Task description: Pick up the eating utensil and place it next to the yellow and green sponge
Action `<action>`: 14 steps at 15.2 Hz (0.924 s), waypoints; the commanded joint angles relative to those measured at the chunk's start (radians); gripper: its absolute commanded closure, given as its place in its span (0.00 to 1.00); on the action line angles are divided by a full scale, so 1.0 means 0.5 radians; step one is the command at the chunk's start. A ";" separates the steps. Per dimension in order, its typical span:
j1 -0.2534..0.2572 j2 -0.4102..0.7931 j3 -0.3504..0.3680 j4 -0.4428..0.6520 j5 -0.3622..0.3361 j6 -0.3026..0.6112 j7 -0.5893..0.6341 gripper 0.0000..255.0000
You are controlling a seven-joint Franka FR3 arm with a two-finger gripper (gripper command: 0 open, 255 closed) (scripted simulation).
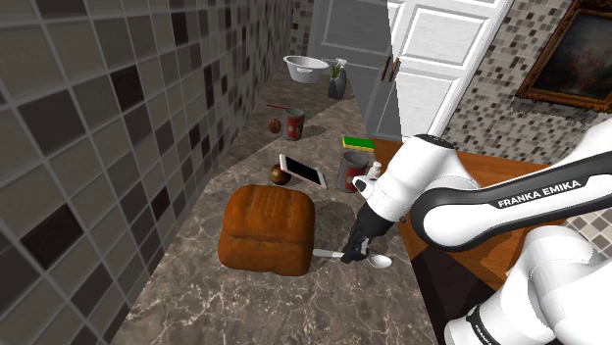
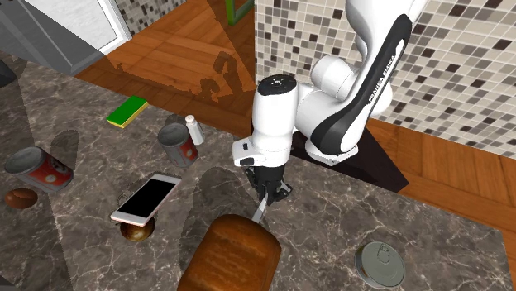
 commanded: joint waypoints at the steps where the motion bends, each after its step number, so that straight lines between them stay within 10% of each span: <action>1: 0.000 0.000 0.000 0.000 0.000 0.000 0.000 1.00; 14: -0.071 -0.280 0.005 0.160 -0.123 -0.436 0.114 1.00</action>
